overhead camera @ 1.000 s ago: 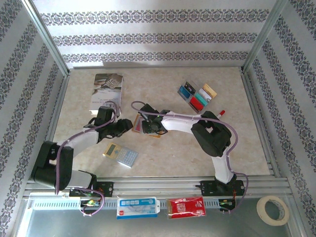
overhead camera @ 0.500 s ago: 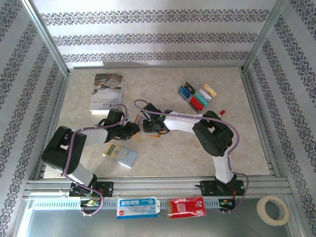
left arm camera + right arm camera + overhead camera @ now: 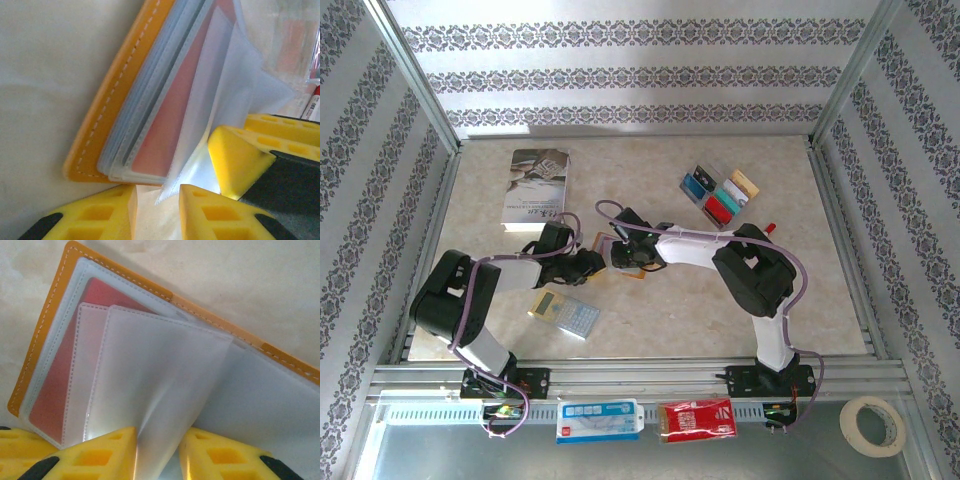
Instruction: Take the credit cards out of the card holder
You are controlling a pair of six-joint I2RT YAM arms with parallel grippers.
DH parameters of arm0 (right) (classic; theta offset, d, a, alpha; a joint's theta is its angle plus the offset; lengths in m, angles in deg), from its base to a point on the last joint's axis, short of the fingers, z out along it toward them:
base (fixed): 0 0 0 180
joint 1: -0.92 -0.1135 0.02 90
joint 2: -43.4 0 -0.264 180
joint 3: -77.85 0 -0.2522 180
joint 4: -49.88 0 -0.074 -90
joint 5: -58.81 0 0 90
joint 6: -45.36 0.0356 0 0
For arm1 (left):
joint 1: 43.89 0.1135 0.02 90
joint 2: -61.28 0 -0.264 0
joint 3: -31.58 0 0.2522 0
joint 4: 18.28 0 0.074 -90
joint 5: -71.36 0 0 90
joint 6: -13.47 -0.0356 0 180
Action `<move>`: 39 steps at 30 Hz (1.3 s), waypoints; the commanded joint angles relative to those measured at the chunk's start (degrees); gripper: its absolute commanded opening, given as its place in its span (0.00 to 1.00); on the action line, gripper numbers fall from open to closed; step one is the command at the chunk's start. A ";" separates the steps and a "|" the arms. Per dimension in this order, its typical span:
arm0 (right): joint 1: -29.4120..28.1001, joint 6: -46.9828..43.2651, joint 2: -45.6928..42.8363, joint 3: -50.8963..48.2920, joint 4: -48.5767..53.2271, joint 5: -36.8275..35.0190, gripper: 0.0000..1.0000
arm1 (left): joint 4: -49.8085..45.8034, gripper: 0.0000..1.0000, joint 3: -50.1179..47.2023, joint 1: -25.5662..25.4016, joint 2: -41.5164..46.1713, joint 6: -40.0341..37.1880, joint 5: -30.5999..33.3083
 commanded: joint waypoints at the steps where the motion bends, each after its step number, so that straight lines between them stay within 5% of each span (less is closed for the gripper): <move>1: 0.10 1.48 2.24 -3.12 4.44 2.97 0.33 | 2.99 0.28 2.07 -1.25 -0.79 0.18 -2.54; 16: 1.24 1.99 -0.48 -4.11 1.58 5.81 0.34 | 2.72 0.27 3.67 -1.81 -1.22 -1.19 -2.97; 22: 5.24 6.96 -7.16 -8.98 -10.42 15.92 0.38 | 1.81 0.24 5.59 -2.07 -2.01 -1.99 -3.93; 28: 8.15 8.79 -11.54 -9.34 -11.84 19.60 0.43 | 0.35 0.25 8.54 -3.55 -4.19 -2.97 -4.76; 39: 12.18 8.77 -20.78 -15.68 -10.55 12.92 0.44 | -0.91 0.29 12.40 -7.99 -6.99 -3.19 -3.17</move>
